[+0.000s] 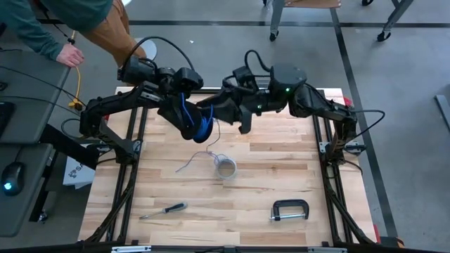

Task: Coil cords
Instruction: Coil the blue wire on the spool

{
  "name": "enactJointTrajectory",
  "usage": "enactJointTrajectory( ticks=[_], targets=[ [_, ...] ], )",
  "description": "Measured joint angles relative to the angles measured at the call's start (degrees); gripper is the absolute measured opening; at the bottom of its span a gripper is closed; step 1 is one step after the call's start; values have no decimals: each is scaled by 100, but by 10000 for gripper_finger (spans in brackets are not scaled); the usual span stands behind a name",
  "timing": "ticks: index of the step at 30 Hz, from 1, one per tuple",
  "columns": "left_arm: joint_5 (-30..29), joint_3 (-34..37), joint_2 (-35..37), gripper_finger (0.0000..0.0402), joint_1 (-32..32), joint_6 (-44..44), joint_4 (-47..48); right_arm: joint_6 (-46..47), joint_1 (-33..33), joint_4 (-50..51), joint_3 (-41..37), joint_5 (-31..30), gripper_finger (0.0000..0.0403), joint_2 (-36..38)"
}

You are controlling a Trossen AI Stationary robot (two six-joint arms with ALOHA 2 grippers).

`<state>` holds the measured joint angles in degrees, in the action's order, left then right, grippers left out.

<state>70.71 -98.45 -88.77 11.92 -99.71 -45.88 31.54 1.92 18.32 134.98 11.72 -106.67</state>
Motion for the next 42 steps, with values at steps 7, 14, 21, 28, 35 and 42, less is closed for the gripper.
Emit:
enactJointTrajectory(
  ticks=[7,14,21,28,35,42],
  targets=[
    [-57,0,39,0,-300,-24,-62,148,-220,423,0,9,177,329],
    [-494,-4,-56,0,-518,596,-71,-516,-499,752,-2,75,177,231],
    [-662,-712,-401,0,-575,1196,-70,-1204,-836,930,-3,-22,177,166],
    [-866,-2524,-1020,0,-557,2735,-78,-1708,-1059,979,9,-266,177,77],
    [-915,-3584,-1458,0,-412,3438,-35,-2595,-1072,1580,-4,-1070,177,36],
    [-1134,-3638,-1325,0,95,3016,234,-3784,-672,3082,-2,-1584,177,317]
  ],
)
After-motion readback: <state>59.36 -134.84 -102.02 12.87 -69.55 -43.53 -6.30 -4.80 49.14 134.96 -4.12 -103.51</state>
